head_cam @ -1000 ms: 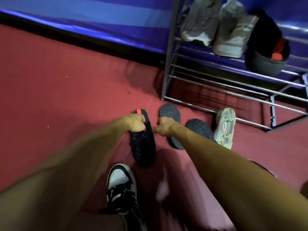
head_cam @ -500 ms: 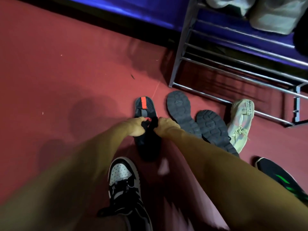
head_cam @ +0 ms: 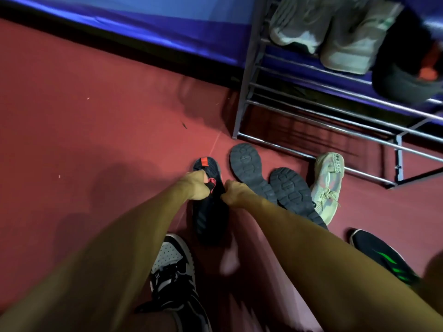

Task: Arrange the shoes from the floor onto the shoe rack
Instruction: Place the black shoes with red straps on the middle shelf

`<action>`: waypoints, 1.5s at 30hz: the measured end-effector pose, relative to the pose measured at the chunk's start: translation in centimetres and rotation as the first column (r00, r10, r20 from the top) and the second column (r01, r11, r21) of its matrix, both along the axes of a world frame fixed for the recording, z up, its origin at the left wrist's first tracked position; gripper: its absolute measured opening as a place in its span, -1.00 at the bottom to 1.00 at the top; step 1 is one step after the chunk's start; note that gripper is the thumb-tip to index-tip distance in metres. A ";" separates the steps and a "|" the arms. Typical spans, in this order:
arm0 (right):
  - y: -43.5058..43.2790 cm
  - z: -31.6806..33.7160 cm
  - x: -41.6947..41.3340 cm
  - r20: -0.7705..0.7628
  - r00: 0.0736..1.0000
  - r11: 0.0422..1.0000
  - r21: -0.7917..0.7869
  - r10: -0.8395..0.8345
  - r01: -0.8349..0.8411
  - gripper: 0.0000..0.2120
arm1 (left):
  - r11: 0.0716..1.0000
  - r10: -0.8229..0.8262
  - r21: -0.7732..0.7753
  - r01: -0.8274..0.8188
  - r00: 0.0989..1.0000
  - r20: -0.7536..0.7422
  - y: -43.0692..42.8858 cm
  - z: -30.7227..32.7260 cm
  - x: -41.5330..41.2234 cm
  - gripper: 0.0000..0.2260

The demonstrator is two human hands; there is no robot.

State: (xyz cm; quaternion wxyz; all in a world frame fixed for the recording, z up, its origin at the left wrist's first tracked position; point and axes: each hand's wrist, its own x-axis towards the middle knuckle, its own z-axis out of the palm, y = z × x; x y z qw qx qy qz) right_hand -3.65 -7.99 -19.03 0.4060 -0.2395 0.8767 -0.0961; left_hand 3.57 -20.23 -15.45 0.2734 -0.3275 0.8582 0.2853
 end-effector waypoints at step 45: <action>27.0 32.4 -4.6 0.024 0.883 0.736 -0.543 -0.469 0.405 -0.91 | 0.949 -0.191 0.011 0.316 0.599 -0.778 20.4 31.1 -7.4 -0.86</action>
